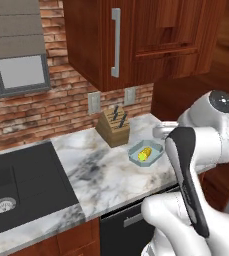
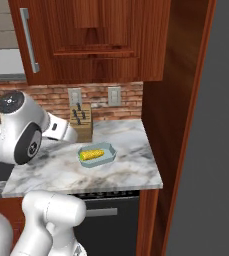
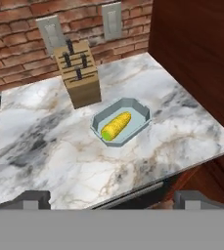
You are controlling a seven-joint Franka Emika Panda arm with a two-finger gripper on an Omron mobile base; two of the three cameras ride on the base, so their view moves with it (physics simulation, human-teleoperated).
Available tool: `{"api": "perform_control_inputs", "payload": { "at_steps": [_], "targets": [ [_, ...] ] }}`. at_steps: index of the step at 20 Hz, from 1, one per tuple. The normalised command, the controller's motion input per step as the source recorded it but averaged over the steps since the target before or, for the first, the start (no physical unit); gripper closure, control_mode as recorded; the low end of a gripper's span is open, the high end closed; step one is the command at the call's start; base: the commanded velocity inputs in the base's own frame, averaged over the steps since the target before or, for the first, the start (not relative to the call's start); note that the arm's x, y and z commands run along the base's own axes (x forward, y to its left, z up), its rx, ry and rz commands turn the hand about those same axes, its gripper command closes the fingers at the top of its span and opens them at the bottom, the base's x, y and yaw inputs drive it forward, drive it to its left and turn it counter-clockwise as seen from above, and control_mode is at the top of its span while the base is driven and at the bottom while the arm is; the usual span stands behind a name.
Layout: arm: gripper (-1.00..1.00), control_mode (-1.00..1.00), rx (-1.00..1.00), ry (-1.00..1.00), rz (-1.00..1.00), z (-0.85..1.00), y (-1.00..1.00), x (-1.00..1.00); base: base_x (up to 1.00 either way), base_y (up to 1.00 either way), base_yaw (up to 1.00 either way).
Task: Take the garlic and corn out of the freezer and place them in the tupperware container on the counter. Then put the tupperware containing the vegetables back in the freezer.
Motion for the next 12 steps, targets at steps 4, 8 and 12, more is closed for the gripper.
{"api": "perform_control_inputs", "payload": {
  "at_steps": [4,8,12],
  "targets": [
    [-1.0,-1.0,0.0,-0.14,0.01,0.77,0.0,-1.0,0.0,0.0,0.0],
    [-1.0,-1.0,-0.01,-0.13,0.0,0.45,0.01,-0.75,0.0,0.0,0.0],
    [-1.0,-1.0,0.0,-0.02,0.0,0.04,-0.01,-0.06,0.0,0.0,0.0]
  ]
}}
